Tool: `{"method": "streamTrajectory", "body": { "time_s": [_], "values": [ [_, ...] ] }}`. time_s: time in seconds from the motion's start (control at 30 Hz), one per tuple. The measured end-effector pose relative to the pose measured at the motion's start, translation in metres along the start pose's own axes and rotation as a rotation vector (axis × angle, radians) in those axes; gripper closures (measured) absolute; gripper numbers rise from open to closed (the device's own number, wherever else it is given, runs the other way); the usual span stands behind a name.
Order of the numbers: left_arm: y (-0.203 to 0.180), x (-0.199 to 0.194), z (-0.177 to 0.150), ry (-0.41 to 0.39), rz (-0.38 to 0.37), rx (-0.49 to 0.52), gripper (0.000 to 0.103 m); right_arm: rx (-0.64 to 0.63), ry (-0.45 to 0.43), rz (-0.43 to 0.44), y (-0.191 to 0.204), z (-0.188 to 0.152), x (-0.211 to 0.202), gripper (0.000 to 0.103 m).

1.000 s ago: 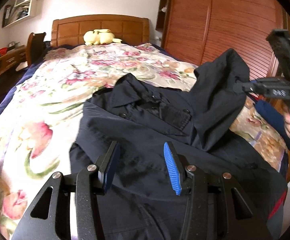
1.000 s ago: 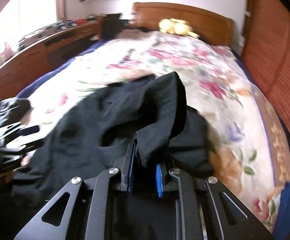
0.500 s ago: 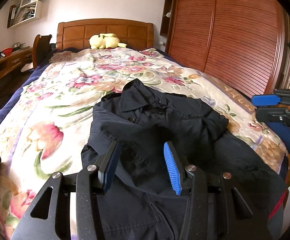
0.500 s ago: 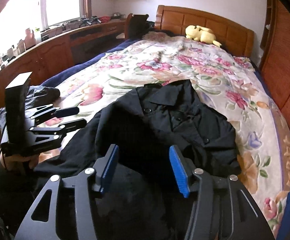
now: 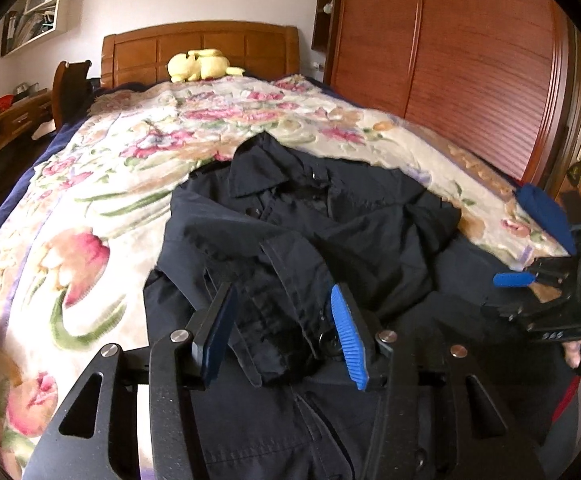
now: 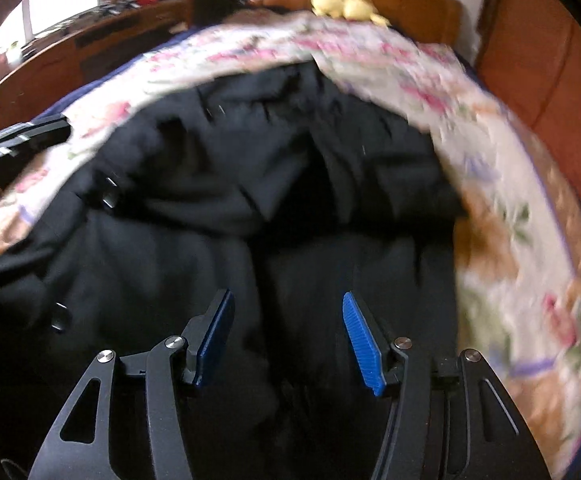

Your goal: Fold large clothes

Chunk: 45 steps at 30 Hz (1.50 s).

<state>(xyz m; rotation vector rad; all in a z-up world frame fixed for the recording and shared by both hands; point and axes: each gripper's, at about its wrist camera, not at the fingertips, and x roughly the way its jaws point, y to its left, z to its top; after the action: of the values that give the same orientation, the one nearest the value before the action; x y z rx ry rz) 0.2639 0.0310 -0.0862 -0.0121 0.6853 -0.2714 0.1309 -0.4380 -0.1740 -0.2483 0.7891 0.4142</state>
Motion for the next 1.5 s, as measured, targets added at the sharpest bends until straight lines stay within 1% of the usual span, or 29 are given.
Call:
{"method": "streamTrajectory", "body": {
  "time_s": [0.07,0.1,0.13,0.17,0.27,0.4,0.5,0.7,0.77,0.97,1.13,1.23,1.33,1.5],
  "values": [
    [-0.001,0.006,-0.003,0.020,0.008,0.006,0.052,0.016,0.007,0.015,-0.003,-0.005,0.015,0.045],
    [-0.002,0.009,-0.005,0.029,0.013,0.009,0.052,0.027,-0.008,0.027,-0.004,-0.007,0.017,0.045],
    [-0.003,0.012,-0.007,0.041,0.017,0.011,0.052,0.037,-0.032,0.031,-0.005,-0.010,0.018,0.043],
    [-0.004,0.015,-0.008,0.050,0.021,0.015,0.052,0.043,-0.051,0.026,-0.005,-0.012,0.019,0.039],
    [-0.006,0.024,-0.012,0.074,0.039,0.028,0.051,0.066,-0.101,0.031,-0.005,-0.020,0.028,0.035],
    [-0.004,0.036,-0.018,0.108,0.059,0.015,0.051,0.082,-0.138,0.038,-0.004,-0.023,0.030,0.035],
    [-0.001,0.044,-0.023,0.140,0.073,0.006,0.051,0.084,-0.159,0.037,-0.009,-0.036,0.024,0.035],
    [0.005,0.040,-0.023,0.144,0.078,-0.034,0.051,0.090,-0.165,0.053,-0.011,-0.038,0.022,0.035],
    [0.009,0.038,-0.021,0.147,0.100,-0.052,0.051,0.092,-0.165,0.059,-0.012,-0.038,0.022,0.035],
    [0.013,0.039,-0.009,0.170,0.170,-0.004,0.051,0.091,-0.164,0.061,-0.013,-0.038,0.022,0.035],
    [0.021,0.053,0.011,0.195,0.185,0.006,0.051,0.092,-0.164,0.064,-0.013,-0.038,0.022,0.035],
    [0.027,0.068,0.019,0.222,0.180,0.000,0.051,0.091,-0.164,0.067,-0.013,-0.038,0.022,0.035],
    [0.033,0.088,0.022,0.270,0.169,-0.019,0.051,0.091,-0.164,0.067,-0.013,-0.038,0.022,0.035],
    [0.036,0.101,0.018,0.300,0.151,-0.033,0.051,0.092,-0.164,0.067,-0.013,-0.038,0.022,0.034]
  ]
}}
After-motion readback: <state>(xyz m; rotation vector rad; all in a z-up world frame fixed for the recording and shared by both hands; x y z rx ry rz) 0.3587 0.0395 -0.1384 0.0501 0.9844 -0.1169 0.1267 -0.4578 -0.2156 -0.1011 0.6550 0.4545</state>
